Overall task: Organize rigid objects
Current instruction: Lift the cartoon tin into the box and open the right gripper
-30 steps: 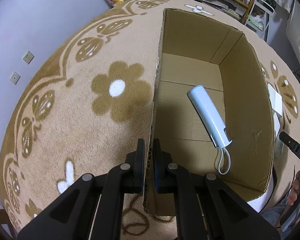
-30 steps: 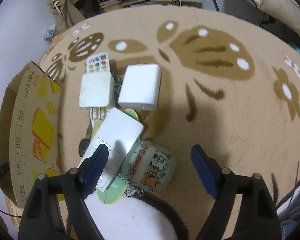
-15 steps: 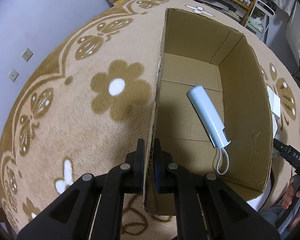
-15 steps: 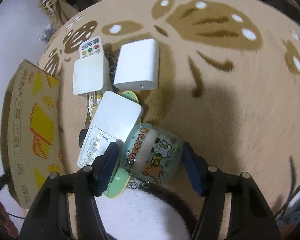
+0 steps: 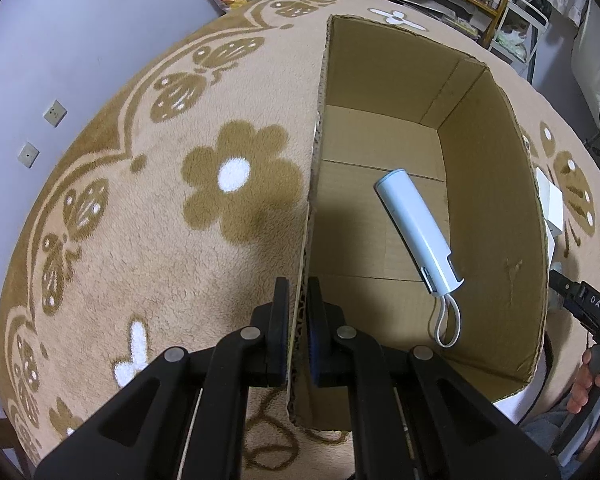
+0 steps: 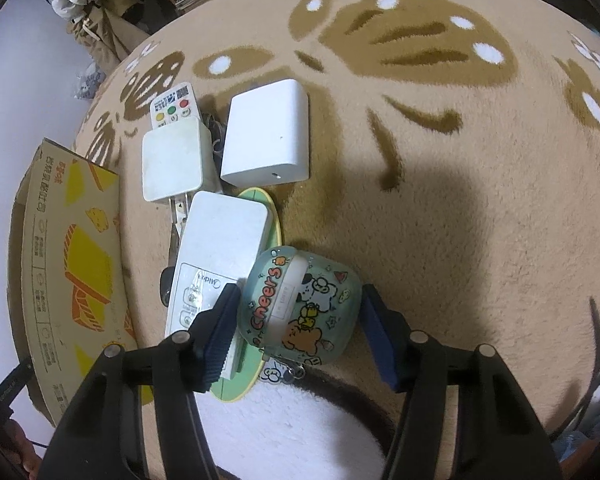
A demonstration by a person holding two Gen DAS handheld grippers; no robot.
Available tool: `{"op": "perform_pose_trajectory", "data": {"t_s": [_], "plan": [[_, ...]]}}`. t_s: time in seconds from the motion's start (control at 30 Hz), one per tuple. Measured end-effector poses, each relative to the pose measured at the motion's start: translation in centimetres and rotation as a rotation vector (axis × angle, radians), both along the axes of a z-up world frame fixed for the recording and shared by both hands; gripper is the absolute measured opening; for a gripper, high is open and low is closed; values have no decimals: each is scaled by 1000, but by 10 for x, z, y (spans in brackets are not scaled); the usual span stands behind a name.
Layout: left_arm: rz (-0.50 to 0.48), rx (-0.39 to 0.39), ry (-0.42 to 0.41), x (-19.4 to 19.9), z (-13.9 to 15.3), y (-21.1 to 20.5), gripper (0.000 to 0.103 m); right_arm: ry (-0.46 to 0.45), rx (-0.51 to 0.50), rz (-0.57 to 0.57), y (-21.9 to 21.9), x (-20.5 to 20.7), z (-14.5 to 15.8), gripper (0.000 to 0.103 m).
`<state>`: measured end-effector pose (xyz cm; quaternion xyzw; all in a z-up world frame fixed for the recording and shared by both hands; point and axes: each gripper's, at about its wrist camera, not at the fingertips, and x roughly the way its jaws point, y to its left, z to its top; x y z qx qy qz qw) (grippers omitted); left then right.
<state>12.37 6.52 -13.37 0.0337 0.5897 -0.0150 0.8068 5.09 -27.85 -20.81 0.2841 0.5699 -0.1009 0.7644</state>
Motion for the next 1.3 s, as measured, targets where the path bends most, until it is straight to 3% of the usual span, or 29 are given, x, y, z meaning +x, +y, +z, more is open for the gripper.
{"op": "perform_pose_trajectory", "data": {"t_s": [0.57,1.3], "plan": [[0,-8,0,0,1,1,7,-122,-11,-29,-2,4,31,64],[-3,-1,6,0,-1,0,7,-429,-50,278,97,55,146,64]]}}
